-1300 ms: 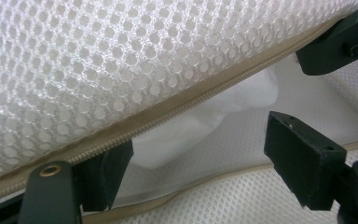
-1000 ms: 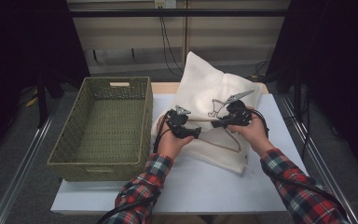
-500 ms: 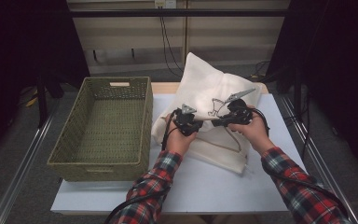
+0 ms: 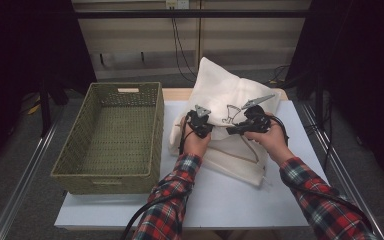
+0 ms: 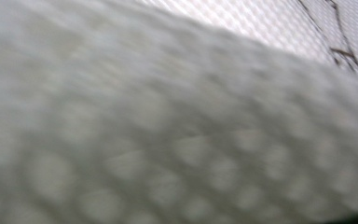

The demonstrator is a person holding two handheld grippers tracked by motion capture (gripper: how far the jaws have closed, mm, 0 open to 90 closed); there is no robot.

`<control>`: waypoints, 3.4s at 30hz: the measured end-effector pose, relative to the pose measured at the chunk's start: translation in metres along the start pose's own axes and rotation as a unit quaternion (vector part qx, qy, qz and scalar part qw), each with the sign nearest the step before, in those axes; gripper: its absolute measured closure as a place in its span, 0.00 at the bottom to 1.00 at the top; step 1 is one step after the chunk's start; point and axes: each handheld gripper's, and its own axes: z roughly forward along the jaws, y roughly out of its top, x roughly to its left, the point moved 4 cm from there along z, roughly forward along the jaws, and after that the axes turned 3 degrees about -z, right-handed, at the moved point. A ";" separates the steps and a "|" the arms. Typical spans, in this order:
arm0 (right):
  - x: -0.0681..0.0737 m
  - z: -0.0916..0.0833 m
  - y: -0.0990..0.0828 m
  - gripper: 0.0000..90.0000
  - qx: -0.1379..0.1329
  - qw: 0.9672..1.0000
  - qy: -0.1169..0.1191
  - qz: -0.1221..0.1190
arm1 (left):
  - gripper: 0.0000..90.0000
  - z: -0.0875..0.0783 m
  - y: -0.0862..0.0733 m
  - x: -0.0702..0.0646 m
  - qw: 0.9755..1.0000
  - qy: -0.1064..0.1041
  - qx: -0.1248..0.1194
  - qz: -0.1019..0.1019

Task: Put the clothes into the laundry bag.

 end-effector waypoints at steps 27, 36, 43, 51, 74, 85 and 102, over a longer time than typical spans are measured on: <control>0.020 0.033 -0.023 0.90 0.042 0.998 -0.021 -0.051 | 0.35 -0.082 -0.047 -0.027 0.996 -0.056 0.069 -0.006; 0.024 0.052 -0.034 0.88 0.062 0.996 -0.019 -0.065 | 0.28 -0.096 -0.055 -0.028 0.996 -0.065 0.059 -0.012; 0.023 0.056 -0.042 0.82 0.057 0.997 -0.009 -0.054 | 0.26 -0.103 -0.061 -0.028 0.996 -0.065 0.059 -0.012; 0.028 0.048 -0.039 0.65 0.045 0.998 -0.004 -0.047 | 0.25 -0.107 -0.061 -0.028 0.996 -0.069 0.051 -0.013; 0.034 0.017 -0.020 0.41 -0.002 0.998 -0.010 -0.055 | 0.21 -0.104 -0.060 -0.032 0.996 -0.071 0.050 -0.015; 0.017 -0.006 -0.019 0.81 0.003 0.998 -0.027 -0.061 | 0.20 -0.108 -0.059 -0.033 0.996 -0.075 0.050 -0.013; 0.013 -0.018 -0.046 0.53 0.009 0.998 -0.033 -0.055 | 0.18 -0.123 -0.031 -0.033 0.996 -0.079 0.038 -0.002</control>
